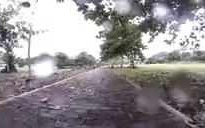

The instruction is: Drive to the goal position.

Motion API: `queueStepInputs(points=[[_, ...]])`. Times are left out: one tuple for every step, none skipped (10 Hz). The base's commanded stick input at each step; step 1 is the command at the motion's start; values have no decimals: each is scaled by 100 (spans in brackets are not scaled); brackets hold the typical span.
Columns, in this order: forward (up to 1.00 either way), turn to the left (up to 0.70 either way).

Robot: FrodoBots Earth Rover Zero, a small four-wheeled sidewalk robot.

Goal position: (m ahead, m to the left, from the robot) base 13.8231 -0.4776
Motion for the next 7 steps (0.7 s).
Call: queueStepInputs(points=[[70, 0], [70, 0], [70, 0], [70, 0], [70, 0], [70, 0], [70, 0]])
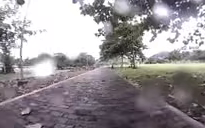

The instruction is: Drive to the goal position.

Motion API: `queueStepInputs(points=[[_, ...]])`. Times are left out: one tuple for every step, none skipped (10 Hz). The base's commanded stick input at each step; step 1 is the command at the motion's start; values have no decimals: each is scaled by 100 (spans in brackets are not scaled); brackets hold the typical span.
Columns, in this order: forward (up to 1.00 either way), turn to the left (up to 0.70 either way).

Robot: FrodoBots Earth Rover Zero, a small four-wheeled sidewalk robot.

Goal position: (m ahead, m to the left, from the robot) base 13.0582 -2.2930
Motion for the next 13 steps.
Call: queueStepInputs(points=[[70, 0], [70, 0], [70, 0], [70, 0], [70, 0], [70, 0], [70, 0], [70, 0], [70, 0], [70, 0], [70, 0], [70, 0], [70, 0]])
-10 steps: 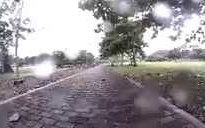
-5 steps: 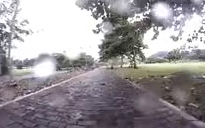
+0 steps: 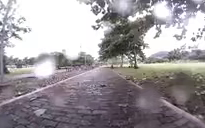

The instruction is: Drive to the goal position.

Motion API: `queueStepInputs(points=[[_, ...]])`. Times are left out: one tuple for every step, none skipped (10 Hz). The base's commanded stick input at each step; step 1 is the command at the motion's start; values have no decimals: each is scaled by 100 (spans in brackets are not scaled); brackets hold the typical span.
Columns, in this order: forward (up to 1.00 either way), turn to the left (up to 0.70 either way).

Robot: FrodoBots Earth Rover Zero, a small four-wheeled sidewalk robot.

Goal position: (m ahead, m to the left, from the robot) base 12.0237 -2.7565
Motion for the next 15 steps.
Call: queueStepInputs(points=[[70, 0], [70, 0], [70, 0], [70, 0], [70, 0], [70, 0], [70, 0], [70, 0], [70, 0], [70, 0], [70, 0], [70, 0], [70, 0], [70, 0], [70, 0]])
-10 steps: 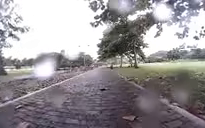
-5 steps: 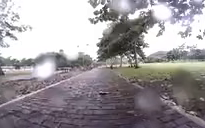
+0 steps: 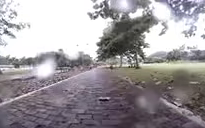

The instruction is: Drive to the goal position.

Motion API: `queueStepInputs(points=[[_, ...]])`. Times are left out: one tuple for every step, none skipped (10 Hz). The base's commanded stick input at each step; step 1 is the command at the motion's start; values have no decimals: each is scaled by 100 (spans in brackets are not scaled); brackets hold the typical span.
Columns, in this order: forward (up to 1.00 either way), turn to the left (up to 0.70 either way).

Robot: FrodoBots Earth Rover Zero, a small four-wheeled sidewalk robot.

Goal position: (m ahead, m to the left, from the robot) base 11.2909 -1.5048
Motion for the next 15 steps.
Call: queueStepInputs(points=[[70, 0], [70, 0], [70, 0], [70, 0], [70, 0], [70, 0], [70, 0], [70, 0], [70, 0], [70, 0], [70, 0], [70, 0], [70, 0], [70, 0], [70, 0]])
